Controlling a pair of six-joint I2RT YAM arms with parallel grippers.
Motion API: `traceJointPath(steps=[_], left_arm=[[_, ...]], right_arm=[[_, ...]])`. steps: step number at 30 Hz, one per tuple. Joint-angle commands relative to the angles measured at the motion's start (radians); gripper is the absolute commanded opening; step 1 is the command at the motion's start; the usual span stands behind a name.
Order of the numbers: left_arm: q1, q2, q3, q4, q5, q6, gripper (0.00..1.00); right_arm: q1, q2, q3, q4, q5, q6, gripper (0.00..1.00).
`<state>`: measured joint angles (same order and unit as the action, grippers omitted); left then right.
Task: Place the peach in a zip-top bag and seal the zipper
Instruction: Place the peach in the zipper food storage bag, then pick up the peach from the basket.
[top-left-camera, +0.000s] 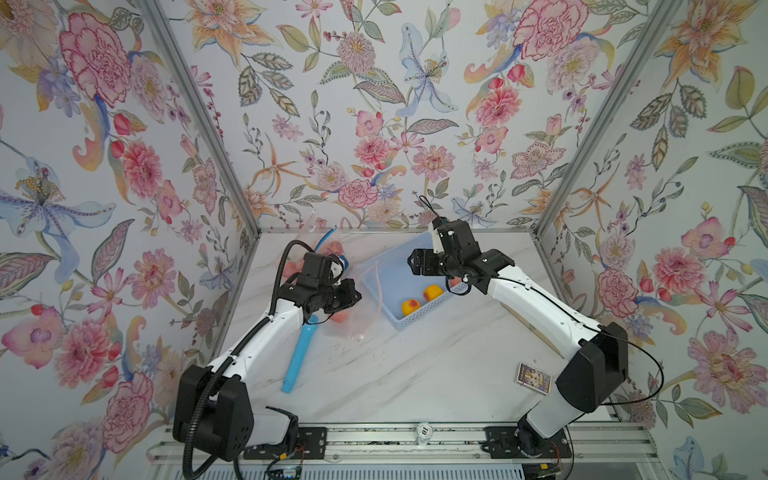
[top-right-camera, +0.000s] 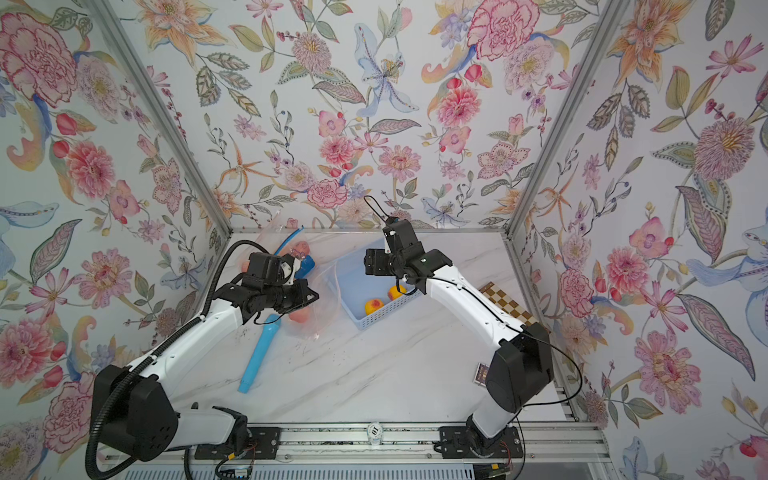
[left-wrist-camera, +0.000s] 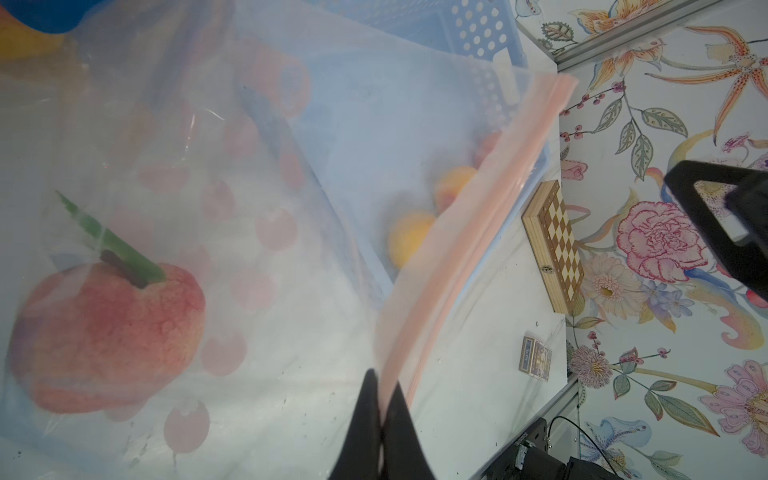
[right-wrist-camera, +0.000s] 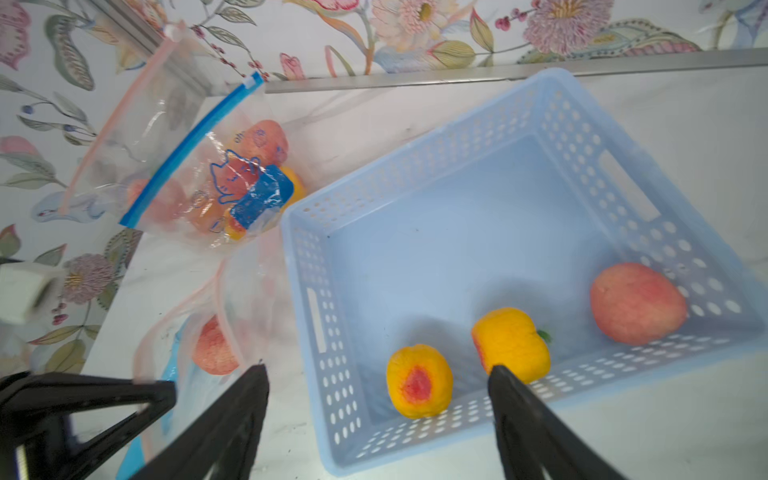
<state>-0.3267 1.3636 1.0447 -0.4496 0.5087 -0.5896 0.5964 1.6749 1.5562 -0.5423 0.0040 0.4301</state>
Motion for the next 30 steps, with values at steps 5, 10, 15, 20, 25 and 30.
traceJointPath(steps=[5, 10, 15, 20, 25, 30], left_arm=[[0.001, -0.001, -0.020, 0.021, -0.011, -0.021, 0.00], [0.001, -0.002, -0.022, 0.027, -0.013, -0.021, 0.00], [0.000, 0.002, -0.024, 0.029, -0.014, -0.020, 0.00], [0.001, 0.006, -0.023, 0.030, -0.015, -0.021, 0.00], [0.002, 0.009, -0.025, 0.034, -0.013, -0.020, 0.00], [0.003, 0.014, -0.026, 0.038, -0.011, -0.020, 0.00]], right_arm=[[-0.064, 0.211, 0.171, -0.287, 0.056, -0.106, 0.86], [-0.101, 0.328, 0.265, -0.376, 0.063, -0.154, 0.86], [-0.110, 0.399, 0.291, -0.413, 0.054, -0.186, 0.87], [-0.112, 0.444, 0.302, -0.421, 0.037, -0.201, 0.87], [-0.110, 0.488, 0.333, -0.443, 0.026, -0.221, 0.87], [-0.106, 0.536, 0.377, -0.482, 0.026, -0.244, 0.85]])
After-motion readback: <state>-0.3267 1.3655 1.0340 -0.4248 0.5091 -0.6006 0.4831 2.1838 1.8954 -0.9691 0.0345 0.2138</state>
